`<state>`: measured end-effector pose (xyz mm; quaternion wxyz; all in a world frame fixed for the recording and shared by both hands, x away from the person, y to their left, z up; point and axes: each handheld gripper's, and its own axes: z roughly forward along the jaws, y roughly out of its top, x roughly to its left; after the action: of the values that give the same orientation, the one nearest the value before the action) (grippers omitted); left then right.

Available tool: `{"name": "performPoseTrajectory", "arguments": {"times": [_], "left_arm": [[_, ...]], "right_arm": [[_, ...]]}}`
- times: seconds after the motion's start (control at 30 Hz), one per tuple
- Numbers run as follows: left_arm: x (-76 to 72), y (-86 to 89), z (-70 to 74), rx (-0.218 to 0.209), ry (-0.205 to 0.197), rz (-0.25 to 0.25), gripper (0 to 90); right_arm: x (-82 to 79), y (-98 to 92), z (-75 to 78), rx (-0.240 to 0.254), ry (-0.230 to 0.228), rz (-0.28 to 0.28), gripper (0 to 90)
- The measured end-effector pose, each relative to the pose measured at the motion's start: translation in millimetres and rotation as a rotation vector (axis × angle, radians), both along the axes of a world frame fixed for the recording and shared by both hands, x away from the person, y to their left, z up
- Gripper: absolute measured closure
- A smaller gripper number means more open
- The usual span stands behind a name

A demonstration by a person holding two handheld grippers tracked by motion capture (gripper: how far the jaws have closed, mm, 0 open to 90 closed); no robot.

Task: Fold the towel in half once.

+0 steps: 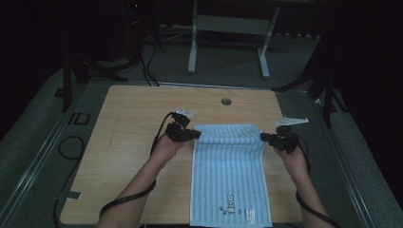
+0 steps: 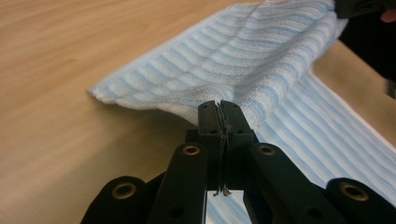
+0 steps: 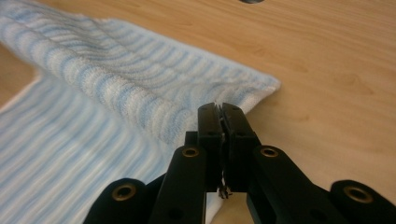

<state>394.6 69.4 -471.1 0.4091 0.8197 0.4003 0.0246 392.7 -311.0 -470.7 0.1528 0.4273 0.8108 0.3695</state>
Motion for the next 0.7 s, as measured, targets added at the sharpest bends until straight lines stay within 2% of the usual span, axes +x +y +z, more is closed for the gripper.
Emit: {"name": "performPoseTrajectory", "arguments": {"times": [0.07,0.17,0.2,0.23,0.3,0.37,0.4,0.43,0.47,0.5,0.53,0.57,0.6,0.63,0.7], "left_arm": [[-16.1,-0.6,-3.5,-0.004,-0.007,-0.030,88.0],[-38.0,-3.1,-15.5,0.021,-0.004,-0.070,88.0],[-43.4,-4.0,-19.8,0.039,0.001,-0.076,87.9],[-43.4,-4.0,-19.8,0.039,0.001,-0.076,87.9],[-57.1,-5.9,-33.8,0.072,0.025,-0.110,87.8],[-62.6,-5.0,-42.4,0.077,0.050,-0.117,87.7],[-65.2,-4.3,-45.3,0.086,0.053,-0.117,87.6],[-67.0,-2.0,-47.0,0.104,0.054,-0.119,87.2],[-68.8,0.4,-46.3,0.109,0.051,-0.109,85.9],[-70.3,3.2,-44.0,0.110,0.027,-0.097,80.5],[-71.0,6.3,-40.4,0.112,0.008,-0.088,74.3],[-71.1,8.7,-37.3,0.100,-0.008,-0.085,68.0],[-70.9,10.0,-35.2,0.073,-0.006,-0.095,63.6],[-70.7,9.9,-34.3,0.064,-0.004,-0.102,63.1],[-71.4,4.0,-35.0,0.064,0.001,-0.119,63.2]], "right_arm": [[-15.8,-4.3,0.5,0.006,-0.010,0.008,87.0],[-38.5,-6.7,-5.3,0.003,-0.007,0.027,86.8],[-48.7,-7.0,-9.3,-0.002,-0.006,0.031,86.7],[-48.7,-7.0,-9.3,-0.002,-0.006,0.031,86.7],[-68.7,-7.3,-20.7,-0.006,0.012,0.042,86.7],[-80.5,-5.9,-28.7,-0.025,0.024,0.053,86.7],[-86.1,-6.0,-32.5,-0.018,0.032,0.054,85.8],[-90.7,-5.8,-35.8,-0.008,0.059,0.062,83.1],[-96.3,-6.1,-38.2,-0.006,0.069,0.072,76.8],[-100.7,-7.3,-37.8,-0.007,0.054,0.060,69.8],[-103.3,-10.0,-35.4,-0.004,0.039,0.042,69.6],[-104.7,-13.3,-31.6,0.018,0.024,0.031,68.2],[-104.7,-15.9,-27.5,0.042,0.016,0.023,68.1],[-103.6,-16.4,-24.1,0.050,0.018,0.018,71.1],[-102.1,-12.2,-21.6,0.026,0.010,0.022,72.1]]}}
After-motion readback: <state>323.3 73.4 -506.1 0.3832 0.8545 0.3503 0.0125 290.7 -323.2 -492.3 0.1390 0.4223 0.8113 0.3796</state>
